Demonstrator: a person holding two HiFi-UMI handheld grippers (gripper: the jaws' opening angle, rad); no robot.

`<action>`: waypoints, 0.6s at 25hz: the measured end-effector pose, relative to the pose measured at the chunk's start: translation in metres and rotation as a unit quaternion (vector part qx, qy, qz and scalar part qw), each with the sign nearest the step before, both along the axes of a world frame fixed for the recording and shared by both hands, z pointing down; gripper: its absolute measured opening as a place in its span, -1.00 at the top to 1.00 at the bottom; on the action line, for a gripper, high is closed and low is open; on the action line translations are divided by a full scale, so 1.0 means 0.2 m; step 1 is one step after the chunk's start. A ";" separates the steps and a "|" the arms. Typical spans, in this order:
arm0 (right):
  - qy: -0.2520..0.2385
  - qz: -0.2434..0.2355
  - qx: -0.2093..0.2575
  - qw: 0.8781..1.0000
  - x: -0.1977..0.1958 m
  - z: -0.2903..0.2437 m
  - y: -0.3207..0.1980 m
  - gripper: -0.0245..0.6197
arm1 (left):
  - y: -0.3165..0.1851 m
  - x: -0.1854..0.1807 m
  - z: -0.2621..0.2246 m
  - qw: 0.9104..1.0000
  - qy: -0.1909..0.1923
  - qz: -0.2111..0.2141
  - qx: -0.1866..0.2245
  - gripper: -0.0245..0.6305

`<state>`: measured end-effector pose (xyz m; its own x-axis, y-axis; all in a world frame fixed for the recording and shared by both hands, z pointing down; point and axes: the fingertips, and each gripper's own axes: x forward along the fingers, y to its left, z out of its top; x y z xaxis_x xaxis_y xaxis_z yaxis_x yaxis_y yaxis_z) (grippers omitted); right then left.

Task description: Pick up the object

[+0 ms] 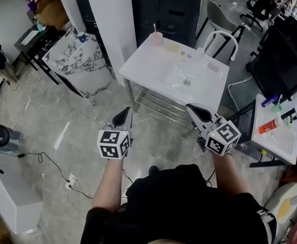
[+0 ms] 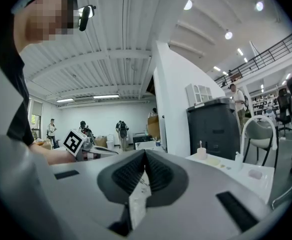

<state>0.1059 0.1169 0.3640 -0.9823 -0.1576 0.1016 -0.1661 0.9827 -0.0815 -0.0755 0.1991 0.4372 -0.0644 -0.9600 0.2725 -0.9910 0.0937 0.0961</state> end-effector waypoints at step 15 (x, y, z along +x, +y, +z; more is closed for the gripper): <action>-0.007 -0.011 -0.033 0.999 -0.32 0.13 -0.27 0.89 | -0.21 -0.29 0.09 1.000 0.006 -0.006 -0.012 0.89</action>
